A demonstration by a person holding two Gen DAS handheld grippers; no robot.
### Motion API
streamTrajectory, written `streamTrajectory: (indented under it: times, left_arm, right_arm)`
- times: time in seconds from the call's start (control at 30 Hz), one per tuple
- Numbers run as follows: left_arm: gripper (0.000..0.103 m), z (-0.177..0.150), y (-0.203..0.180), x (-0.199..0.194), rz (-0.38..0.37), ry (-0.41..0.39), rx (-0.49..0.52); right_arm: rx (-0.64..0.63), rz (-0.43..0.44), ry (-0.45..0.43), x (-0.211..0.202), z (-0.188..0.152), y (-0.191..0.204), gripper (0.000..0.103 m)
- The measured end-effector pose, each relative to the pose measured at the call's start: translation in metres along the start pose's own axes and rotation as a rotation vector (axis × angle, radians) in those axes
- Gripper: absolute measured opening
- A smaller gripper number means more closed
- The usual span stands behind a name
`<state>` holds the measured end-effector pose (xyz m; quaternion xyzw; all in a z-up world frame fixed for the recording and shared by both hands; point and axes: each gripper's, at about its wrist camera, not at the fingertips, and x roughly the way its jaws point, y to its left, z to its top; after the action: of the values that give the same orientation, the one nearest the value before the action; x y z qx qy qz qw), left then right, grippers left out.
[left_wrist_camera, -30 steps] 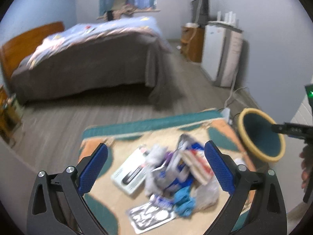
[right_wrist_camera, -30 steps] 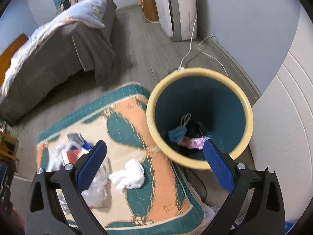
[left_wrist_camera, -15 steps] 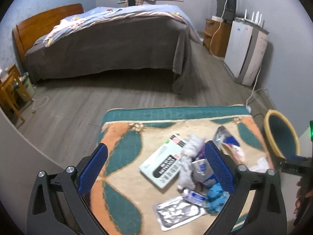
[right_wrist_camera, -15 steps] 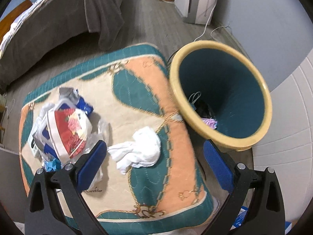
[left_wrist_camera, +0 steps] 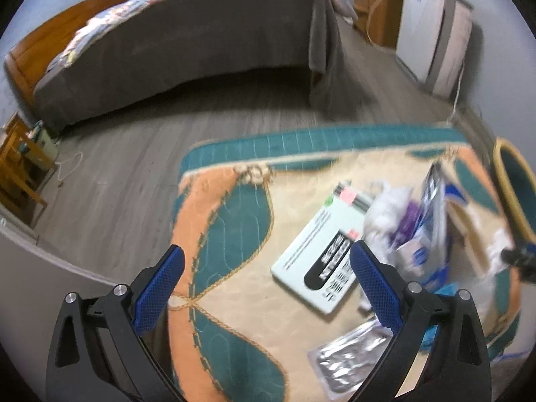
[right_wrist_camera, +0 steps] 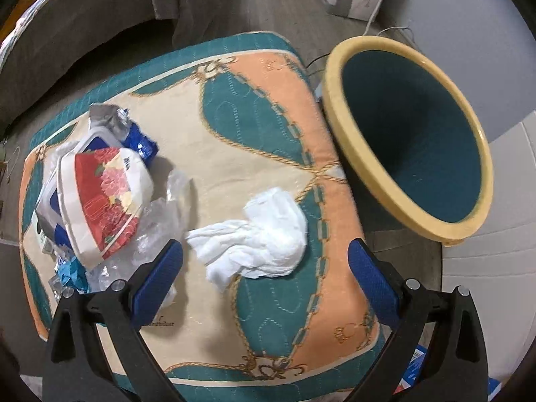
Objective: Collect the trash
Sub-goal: 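Grasp the white tissue with the right tool while the left tool reaches for the medicine box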
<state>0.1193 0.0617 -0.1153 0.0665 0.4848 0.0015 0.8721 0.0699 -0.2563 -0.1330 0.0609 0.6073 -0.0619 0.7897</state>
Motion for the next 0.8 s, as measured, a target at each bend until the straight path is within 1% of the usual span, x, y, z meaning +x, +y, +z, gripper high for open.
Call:
streamTrajectory:
  times: [0.1,0.17,0.27,0.3,0.33,0.43,0.53,0.7,0.8]
  left_arm:
    - [0.098,-0.006,-0.007,0.022,-0.011,0.050,0.030]
    - [0.098,-0.011,-0.015,0.035,-0.015,0.085,0.072]
    - [0.098,-0.015,-0.034,0.050,0.026,0.100,0.182]
    - [0.098,-0.015,-0.038,0.054,0.032,0.106,0.204]
    - [0.098,-0.014,-0.040,0.056,0.014,0.095,0.199]
    - [0.098,-0.007,-0.039,0.063,-0.030,0.089,0.143]
    - [0.098,-0.002,-0.039,0.070,-0.066,0.082,0.112]
    - [0.098,-0.001,-0.040,0.075,-0.123,0.077,0.114]
    - [0.098,0.000,-0.048,0.078,-0.147,0.067,0.153]
  right_arm:
    - [-0.008,-0.010,0.017,0.006,-0.001,0.003,0.095]
    - [-0.001,-0.008,0.036,0.009,-0.003,0.005,0.094]
    - [-0.001,-0.001,0.062,0.015,-0.006,0.005,0.089]
    - [0.000,-0.001,0.068,0.016,-0.006,0.004,0.086]
    - [0.002,0.006,0.077,0.018,-0.006,0.004,0.082]
    - [-0.001,0.026,0.095,0.024,-0.008,0.006,0.077]
    - [-0.012,0.037,0.105,0.030,-0.009,0.009,0.072]
    - [-0.013,0.046,0.116,0.038,-0.004,0.015,0.069]
    - [-0.001,0.058,0.115,0.038,0.001,0.013,0.068]
